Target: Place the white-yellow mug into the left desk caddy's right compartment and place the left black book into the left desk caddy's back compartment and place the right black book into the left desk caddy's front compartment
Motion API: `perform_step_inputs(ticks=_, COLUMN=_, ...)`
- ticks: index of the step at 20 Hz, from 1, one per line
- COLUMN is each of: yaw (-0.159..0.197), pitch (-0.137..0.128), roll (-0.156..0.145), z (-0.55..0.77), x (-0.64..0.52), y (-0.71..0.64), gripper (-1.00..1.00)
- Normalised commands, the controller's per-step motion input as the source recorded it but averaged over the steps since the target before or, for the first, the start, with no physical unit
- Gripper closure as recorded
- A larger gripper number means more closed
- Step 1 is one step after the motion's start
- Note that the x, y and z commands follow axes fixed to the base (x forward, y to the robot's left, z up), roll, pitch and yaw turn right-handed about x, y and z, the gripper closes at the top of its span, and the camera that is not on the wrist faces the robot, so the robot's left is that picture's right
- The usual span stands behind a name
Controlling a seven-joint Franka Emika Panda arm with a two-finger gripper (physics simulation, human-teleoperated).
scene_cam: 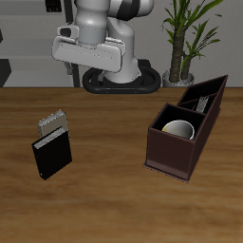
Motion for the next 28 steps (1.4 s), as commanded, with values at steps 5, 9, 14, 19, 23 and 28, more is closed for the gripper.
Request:
perform_step_inputs(ticks=5, yaw=0.002, pitch=-0.01, roll=-0.019, z=0.16, x=0.11, y=-0.35, gripper=-1.0)
perform_step_inputs(ticks=9, yaw=0.036, pitch=-0.003, roll=-0.034, z=0.03, x=0.27, y=-0.39, gripper=-1.0)
perform_step_inputs(ticks=14, yaw=0.004, pitch=0.029, roll=0.004, z=-0.02, x=0.33, y=-0.29, gripper=-1.0)
perform_step_inputs(ticks=19, yaw=0.08, pitch=0.027, roll=0.085, z=-0.07, x=0.4, y=-0.07, gripper=-1.0)
perform_step_inputs(ticks=23, yaw=-0.012, pitch=0.045, roll=0.136, z=-0.09, x=0.3, y=-0.15, gripper=-1.0)
perform_step_inputs(ticks=28, yaw=-0.064, pitch=0.01, roll=-0.043, z=-0.15, x=0.4, y=-0.56, gripper=-1.0)
